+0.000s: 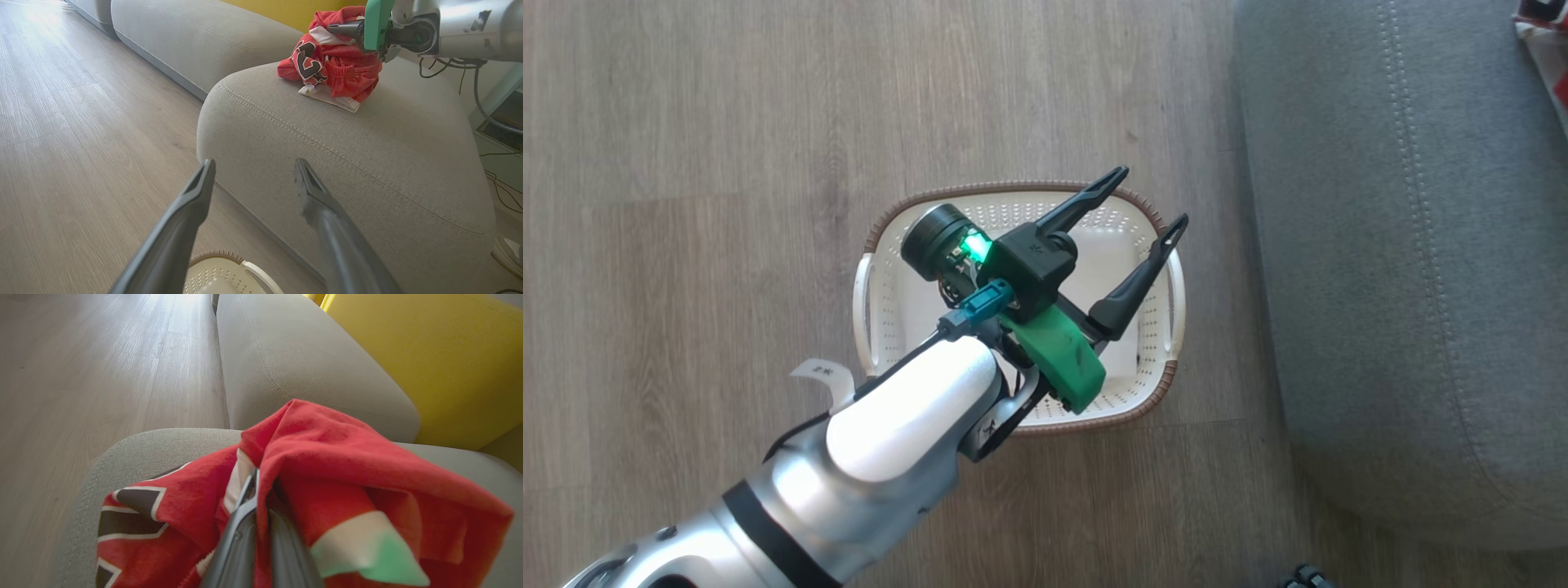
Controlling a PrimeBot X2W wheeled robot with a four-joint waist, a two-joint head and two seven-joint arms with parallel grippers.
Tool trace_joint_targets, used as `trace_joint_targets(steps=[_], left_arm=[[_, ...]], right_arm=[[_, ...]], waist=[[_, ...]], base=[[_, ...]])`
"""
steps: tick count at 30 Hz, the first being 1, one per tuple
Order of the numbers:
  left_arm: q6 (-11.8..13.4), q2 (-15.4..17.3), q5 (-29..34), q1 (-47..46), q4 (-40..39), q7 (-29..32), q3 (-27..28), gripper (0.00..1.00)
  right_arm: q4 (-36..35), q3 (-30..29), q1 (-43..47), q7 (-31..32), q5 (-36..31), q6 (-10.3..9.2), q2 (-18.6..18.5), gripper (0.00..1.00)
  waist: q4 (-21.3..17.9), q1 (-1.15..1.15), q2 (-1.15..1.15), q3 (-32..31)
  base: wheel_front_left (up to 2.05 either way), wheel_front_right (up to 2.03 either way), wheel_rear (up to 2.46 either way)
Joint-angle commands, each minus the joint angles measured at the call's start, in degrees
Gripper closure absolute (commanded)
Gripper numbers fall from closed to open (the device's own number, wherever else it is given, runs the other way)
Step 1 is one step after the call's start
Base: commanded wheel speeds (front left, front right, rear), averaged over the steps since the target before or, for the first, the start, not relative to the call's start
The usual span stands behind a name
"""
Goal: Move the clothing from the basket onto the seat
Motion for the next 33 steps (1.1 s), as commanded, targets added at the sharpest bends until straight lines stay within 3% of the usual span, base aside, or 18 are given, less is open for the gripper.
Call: trace_joint_targets(steps=[1,2,3,4,5,15,33], left_arm=[[0.51,1.26,0.44,-1.11,-1.59,0.08,1.31,0.00],[0.54,1.35,0.35,-1.00,-1.50,0.08,1.31,0.00],[0.57,1.42,0.25,-0.88,-1.38,0.06,1.30,0.00],[0.57,1.42,0.25,-0.88,-1.38,0.06,1.30,0.00],[0.58,1.45,0.13,-0.73,-1.23,0.01,1.28,0.00],[0.40,1.21,-2.87,2.06,1.88,-2.20,2.43,0.00],[1.33,2.79,-9.44,9.50,6.87,-5.80,7.14,0.00]], right_arm=[[-1.07,-0.30,0.65,-0.70,-0.98,-0.02,0.59,0.89],[-0.75,-0.52,0.60,-0.87,-1.38,-0.02,0.91,0.69],[-0.44,-0.72,0.51,-1.08,-1.63,-0.02,1.21,0.20],[-0.44,-0.72,0.51,-1.08,-1.63,-0.02,1.21,0.20],[-0.11,-0.80,0.48,-1.28,-1.88,-0.02,1.46,0.00],[1.66,5.42,1.84,-3.47,-0.07,-0.02,3.15,0.00],[-9.63,21.85,12.25,-3.54,14.97,-0.02,4.18,0.00]], waist=[[-0.57,0.00,0.00,-0.33],[-0.85,0.00,0.00,-0.51],[-1.12,0.00,0.00,-0.77],[-1.12,0.00,0.00,-0.77],[-1.38,0.00,0.00,-1.13],[-3.55,0.00,0.00,-7.66],[-2.30,0.00,0.00,-21.06]], base=[[0.00,0.00,0.00],[0.00,0.00,0.00],[0.00,0.00,0.00],[0.00,0.00,0.00],[0.00,0.00,0.00],[0.00,0.00,0.00],[0.00,0.00,0.00]])
